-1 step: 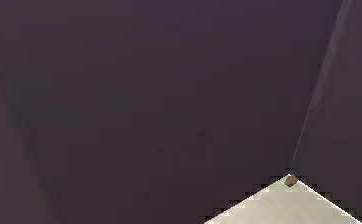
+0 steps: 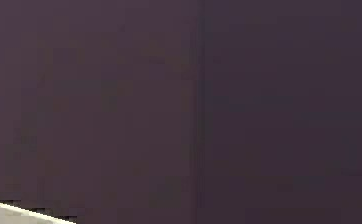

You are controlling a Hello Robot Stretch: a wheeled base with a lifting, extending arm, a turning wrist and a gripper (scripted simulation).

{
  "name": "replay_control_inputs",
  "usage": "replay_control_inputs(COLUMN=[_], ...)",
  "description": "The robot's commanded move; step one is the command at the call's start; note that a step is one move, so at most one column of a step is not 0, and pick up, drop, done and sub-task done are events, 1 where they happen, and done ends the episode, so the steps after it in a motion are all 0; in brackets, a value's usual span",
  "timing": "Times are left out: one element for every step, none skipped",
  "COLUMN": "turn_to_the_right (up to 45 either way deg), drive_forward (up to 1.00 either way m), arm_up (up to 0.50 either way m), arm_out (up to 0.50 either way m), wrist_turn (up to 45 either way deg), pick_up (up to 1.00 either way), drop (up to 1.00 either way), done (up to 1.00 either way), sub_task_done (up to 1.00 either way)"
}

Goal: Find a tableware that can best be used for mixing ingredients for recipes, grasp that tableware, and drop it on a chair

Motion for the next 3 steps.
replay_control_inputs(turn_to_the_right=[-45.0,-45.0,0.0], drive_forward=[0.00,0.00,1.00], arm_up=[0.00,0.00,0.00], arm_out=[0.00,0.00,0.00], wrist_turn=[0.0,0.0,0.0], pick_up=[0.00,0.00,0.00], drop=[0.00,0.00,0.00], done=[0.00,0.00,0.00], sub_task_done=[0.00,0.00,0.00])
